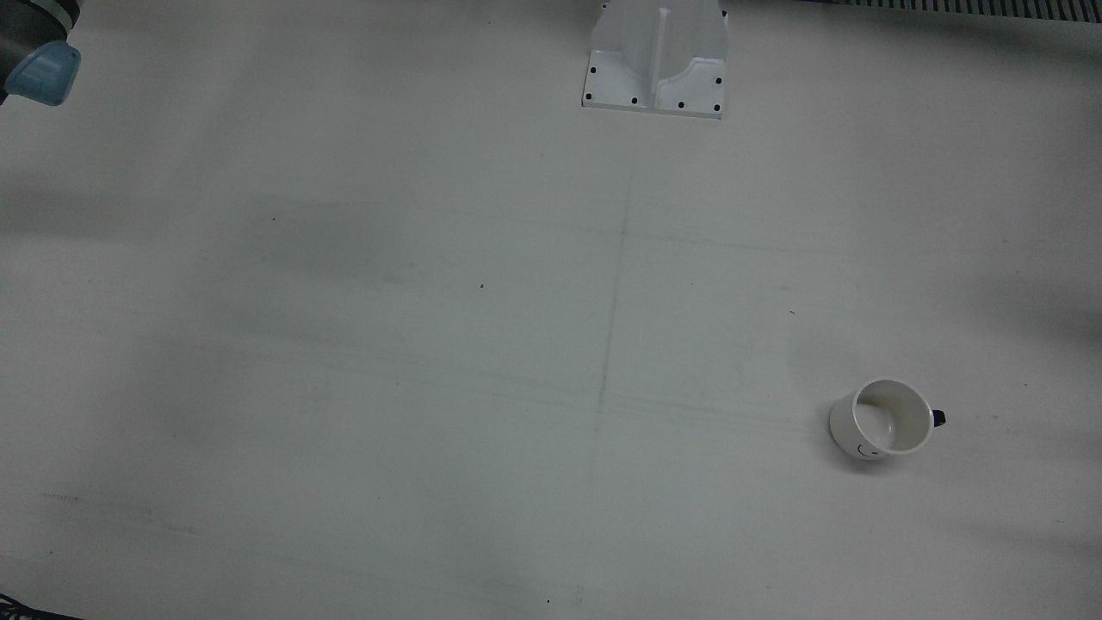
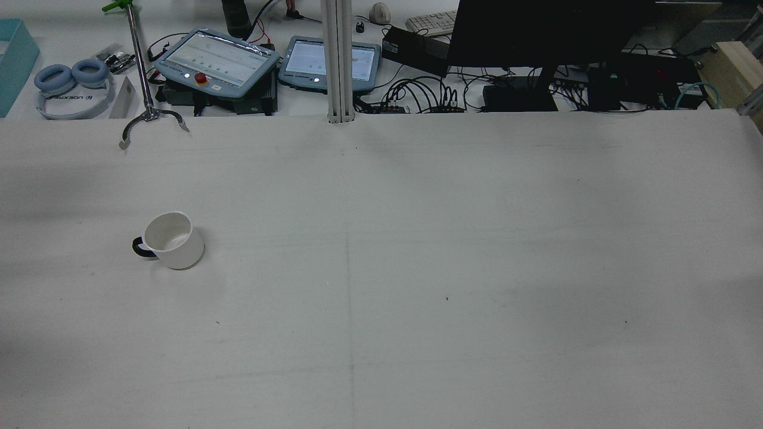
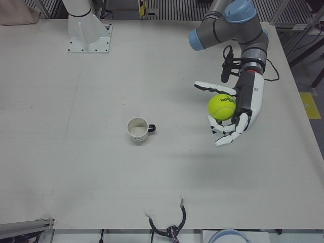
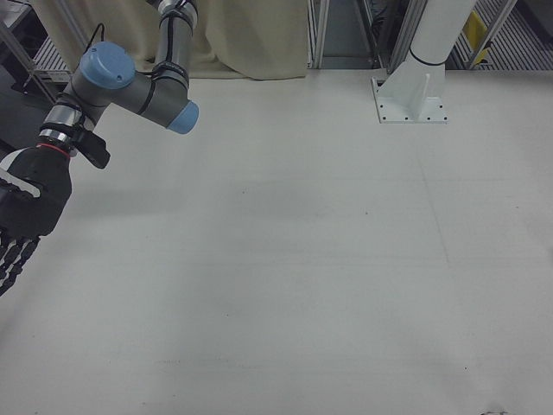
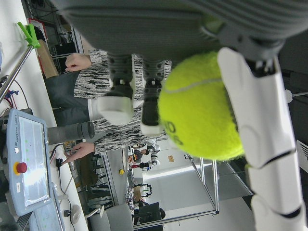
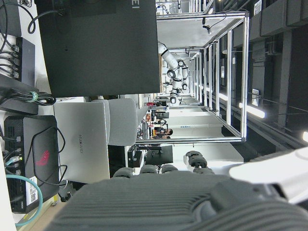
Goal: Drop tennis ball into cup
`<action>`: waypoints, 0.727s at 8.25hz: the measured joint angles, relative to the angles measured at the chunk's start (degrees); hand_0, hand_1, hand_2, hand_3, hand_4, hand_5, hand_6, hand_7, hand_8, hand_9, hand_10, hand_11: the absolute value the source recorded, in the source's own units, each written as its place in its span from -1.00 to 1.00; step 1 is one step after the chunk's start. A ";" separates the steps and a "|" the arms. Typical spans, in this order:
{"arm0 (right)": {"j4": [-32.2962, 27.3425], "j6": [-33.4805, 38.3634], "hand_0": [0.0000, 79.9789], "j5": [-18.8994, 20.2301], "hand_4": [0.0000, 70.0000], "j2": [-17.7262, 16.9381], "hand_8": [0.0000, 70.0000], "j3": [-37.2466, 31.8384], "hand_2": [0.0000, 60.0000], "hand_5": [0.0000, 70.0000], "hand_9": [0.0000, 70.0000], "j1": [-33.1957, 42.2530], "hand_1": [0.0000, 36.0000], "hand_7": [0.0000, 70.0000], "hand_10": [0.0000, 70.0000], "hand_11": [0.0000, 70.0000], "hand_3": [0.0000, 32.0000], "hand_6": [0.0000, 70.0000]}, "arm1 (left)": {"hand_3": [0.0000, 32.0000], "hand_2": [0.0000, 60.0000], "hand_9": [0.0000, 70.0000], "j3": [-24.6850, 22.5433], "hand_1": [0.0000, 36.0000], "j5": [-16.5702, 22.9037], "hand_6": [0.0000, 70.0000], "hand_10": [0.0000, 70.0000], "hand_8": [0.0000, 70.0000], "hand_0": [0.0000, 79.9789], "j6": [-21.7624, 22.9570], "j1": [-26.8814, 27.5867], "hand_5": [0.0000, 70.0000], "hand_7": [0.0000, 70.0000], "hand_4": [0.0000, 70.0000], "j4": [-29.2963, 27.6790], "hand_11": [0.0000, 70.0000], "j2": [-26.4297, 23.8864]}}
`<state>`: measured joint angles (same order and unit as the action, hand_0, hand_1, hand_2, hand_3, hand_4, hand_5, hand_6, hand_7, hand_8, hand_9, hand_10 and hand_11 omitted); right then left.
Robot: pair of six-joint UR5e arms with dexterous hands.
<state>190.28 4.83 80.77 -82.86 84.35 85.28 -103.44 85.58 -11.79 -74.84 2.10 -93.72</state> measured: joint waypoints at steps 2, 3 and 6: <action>0.00 0.00 -1.00 0.00 -1.00 0.06 -1.00 -0.05 -1.00 -1.00 -1.00 -0.03 -1.00 -1.00 -1.00 -1.00 -1.00 -1.00 | -1.00 -0.72 0.65 -3.24 -0.27 0.60 0.96 0.67 0.29 0.31 -1.36 0.30 -0.37 1.00 -0.67 1.30 1.00 2.03; 0.00 0.00 -1.00 0.00 -1.00 0.06 -1.00 -0.09 -1.00 -1.00 -1.00 -0.03 -1.00 -1.00 -1.00 -1.00 -1.00 -1.00 | -1.00 -0.70 0.63 -5.11 -0.30 1.33 1.00 0.66 0.30 0.30 -2.65 0.80 -0.35 1.00 -0.67 2.42 1.00 2.61; 0.00 0.00 -1.00 0.00 -1.00 0.02 -1.00 -0.15 -1.00 -1.00 -1.00 -0.03 -1.00 -1.00 -1.00 -1.00 -1.00 -1.00 | -1.00 -0.68 0.66 -6.76 -0.31 -0.22 1.00 0.67 0.33 0.31 -8.40 10.48 -0.33 1.00 -0.62 3.44 1.00 1.58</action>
<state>190.28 4.83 80.77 -82.84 84.20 85.25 -110.20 85.36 -20.20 -64.36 5.54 -92.13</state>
